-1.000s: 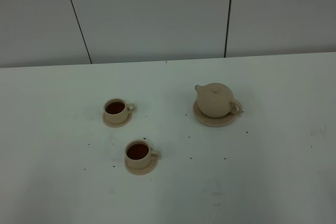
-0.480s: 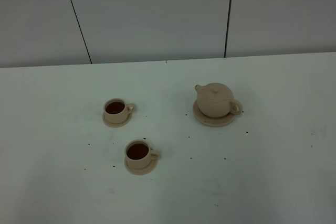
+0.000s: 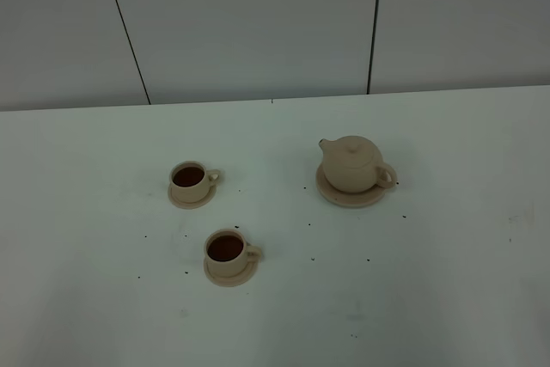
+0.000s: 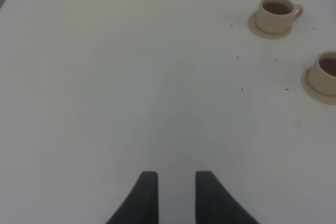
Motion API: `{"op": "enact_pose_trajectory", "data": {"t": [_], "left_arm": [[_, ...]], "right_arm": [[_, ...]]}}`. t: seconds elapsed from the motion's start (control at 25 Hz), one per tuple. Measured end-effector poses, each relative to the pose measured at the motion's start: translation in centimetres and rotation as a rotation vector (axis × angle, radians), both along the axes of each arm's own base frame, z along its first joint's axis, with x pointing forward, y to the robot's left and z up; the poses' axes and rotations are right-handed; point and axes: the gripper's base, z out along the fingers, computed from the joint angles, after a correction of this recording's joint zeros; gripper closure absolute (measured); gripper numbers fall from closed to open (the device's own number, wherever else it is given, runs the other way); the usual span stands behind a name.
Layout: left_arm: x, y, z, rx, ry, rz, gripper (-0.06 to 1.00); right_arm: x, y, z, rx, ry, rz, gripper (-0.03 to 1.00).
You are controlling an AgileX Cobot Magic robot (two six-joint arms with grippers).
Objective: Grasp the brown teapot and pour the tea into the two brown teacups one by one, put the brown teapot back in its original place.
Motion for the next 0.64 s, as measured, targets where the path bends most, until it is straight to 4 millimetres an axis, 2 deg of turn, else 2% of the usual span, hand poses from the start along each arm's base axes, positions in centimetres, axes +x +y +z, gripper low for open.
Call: {"op": "enact_pose_trajectory", "data": {"t": [0.64], "left_arm": [[0.01, 0.03, 0.0, -0.003, 0.0, -0.057, 0.7]], "right_arm": [[0.0, 0.0, 0.0, 0.002, 0.001, -0.001, 0.55]]}}
